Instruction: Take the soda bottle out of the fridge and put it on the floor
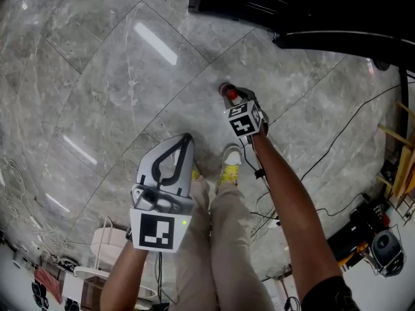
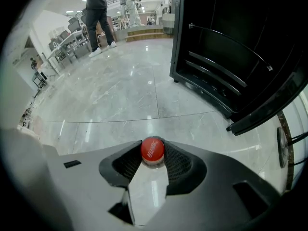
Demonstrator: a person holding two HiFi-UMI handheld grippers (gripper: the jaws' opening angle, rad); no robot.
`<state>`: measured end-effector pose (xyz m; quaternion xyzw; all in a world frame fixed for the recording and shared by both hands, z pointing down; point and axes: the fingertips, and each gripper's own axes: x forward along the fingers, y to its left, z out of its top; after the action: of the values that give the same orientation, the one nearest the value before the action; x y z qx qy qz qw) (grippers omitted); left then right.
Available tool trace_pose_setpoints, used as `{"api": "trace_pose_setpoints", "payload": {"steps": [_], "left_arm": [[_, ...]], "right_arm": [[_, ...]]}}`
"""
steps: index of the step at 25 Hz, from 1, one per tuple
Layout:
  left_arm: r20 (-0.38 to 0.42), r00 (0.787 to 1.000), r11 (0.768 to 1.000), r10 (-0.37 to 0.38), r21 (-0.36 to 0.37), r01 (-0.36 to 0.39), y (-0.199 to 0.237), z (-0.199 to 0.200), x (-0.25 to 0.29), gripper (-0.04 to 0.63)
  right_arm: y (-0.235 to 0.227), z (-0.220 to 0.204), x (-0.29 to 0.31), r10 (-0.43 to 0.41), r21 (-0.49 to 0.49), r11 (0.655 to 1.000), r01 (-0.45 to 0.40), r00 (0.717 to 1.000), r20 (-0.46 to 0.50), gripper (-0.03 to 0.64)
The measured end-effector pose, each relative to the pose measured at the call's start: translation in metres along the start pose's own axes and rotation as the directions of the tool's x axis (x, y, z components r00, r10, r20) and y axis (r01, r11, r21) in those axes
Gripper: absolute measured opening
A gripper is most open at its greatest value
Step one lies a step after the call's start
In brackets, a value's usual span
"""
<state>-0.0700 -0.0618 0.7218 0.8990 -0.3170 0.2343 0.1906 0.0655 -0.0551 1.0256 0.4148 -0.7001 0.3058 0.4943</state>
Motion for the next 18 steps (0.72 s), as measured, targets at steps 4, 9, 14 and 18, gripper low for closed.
{"api": "trace_pose_setpoints", "payload": {"steps": [4,9,14,18], "left_arm": [[-0.001,1.0,1.0,-0.003,0.006,0.003,-0.0003,0.0004,0.0012,0.017],[-0.003,1.0,1.0,-0.004,0.006,0.004,-0.0009,0.0016,0.0039,0.017],[-0.006,1.0,1.0,-0.002,0.011,0.002,-0.0011,0.0041,0.0048,0.017],[-0.009,1.0,1.0,0.007,0.01,-0.007,-0.0013,0.0083,0.0024,0.017]], "right_arm": [[-0.0007,0.0007,0.0002,-0.001,0.004,1.0,0.001,1.0,0.007,0.135],[-0.0013,0.0019,0.0009,0.002,0.008,1.0,-0.002,1.0,0.009,0.135],[-0.0017,0.0042,0.0021,0.013,0.063,0.998,-0.015,0.999,0.032,0.152],[0.0027,0.0062,-0.0007,0.034,0.082,0.996,-0.037,0.999,0.034,0.23]]}}
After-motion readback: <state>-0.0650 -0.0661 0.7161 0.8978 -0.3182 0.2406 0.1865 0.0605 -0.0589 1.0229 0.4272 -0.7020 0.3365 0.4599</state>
